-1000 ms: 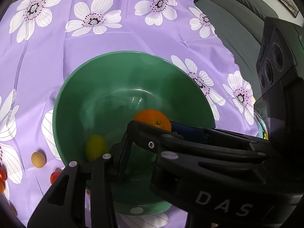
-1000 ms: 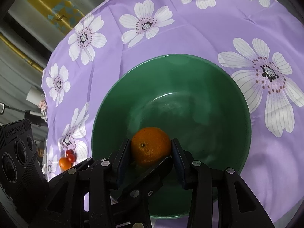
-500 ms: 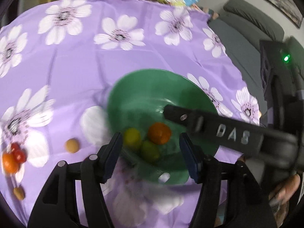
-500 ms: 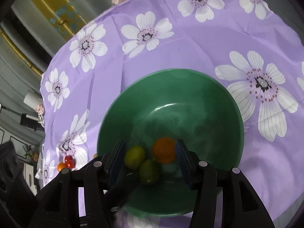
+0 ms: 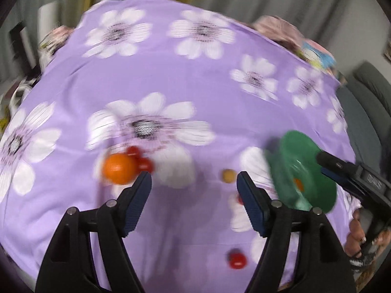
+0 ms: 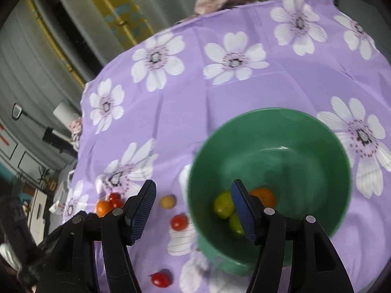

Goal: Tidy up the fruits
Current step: 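Move the right gripper back to the second orange on the cloth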

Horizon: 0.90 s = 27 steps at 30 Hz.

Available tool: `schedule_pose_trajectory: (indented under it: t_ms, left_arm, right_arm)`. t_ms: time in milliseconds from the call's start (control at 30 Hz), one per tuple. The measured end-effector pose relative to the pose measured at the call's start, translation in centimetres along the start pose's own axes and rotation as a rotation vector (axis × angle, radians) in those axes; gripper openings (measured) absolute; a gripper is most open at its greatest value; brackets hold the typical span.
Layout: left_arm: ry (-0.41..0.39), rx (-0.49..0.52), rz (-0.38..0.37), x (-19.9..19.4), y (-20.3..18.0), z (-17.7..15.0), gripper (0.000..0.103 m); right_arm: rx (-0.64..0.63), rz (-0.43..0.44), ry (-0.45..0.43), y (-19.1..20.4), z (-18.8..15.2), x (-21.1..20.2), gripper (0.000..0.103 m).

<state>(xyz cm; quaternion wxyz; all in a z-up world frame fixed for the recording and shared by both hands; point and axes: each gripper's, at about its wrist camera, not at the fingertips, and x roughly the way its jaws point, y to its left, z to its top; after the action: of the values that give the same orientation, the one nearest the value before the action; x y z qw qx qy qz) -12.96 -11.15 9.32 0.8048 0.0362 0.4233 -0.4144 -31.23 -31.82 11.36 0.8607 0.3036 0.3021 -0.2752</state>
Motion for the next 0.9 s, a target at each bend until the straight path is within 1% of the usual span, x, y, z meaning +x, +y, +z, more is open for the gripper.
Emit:
schedule_pose_trajectory:
  t_ms: [133,267,333,400,500,533,600,633,700,733,833,900]
  left_arm:
    - [-0.012,-0.097,0.056,-0.4,3.8,0.2,0.073]
    - [0.008,-0.166,0.072,-0.2,5.9,0.3,0.072]
    - [0.028,-0.186,0.084,0.1,6.5,0.4,0.072]
    - [0.027,-0.217,0.099,0.0,7.4,0.4,0.072]
    - [0.024,-0.248,0.137,0.1,8.7,0.6,0.071]
    - [0.028,-0.254,0.159,0.0,9.0,0.5,0.071]
    - [0.034,-0.273,0.190,0.0,9.9,0.4,0.068]
    - [0.036,-0.285,0.193,0.0,10.3,0.4,0.067]
    - [0.036,-0.309,0.191,-0.1,11.1,0.4,0.067]
    - [0.035,-0.321,0.190,-0.2,11.4,0.5,0.067]
    - [0.031,-0.349,0.188,-0.4,12.2,0.6,0.067]
    - [0.029,-0.356,0.191,-0.6,12.4,0.7,0.067]
  right_arm:
    - [-0.052,0.023,0.027,1.9,-0.6,1.0,0.064]
    - [-0.085,0.064,0.071,3.9,-1.3,2.2,0.064]
    - [-0.107,0.106,0.104,5.3,-1.7,3.0,0.064]
    - [-0.107,0.165,0.149,6.8,-2.2,4.2,0.064]
    - [-0.121,0.187,0.210,9.8,-2.7,6.6,0.064]
    - [-0.119,0.190,0.232,10.7,-2.8,7.5,0.064]
    - [-0.085,0.217,0.306,11.9,-2.8,9.6,0.064]
    - [-0.060,0.236,0.345,12.3,-2.9,10.5,0.062]
    - [-0.020,0.268,0.393,13.3,-2.8,12.0,0.061]
    - [-0.006,0.279,0.409,14.0,-2.8,13.0,0.061]
    - [0.005,0.270,0.443,15.3,-3.4,14.7,0.061]
    - [0.001,0.267,0.472,16.1,-4.0,15.7,0.059]
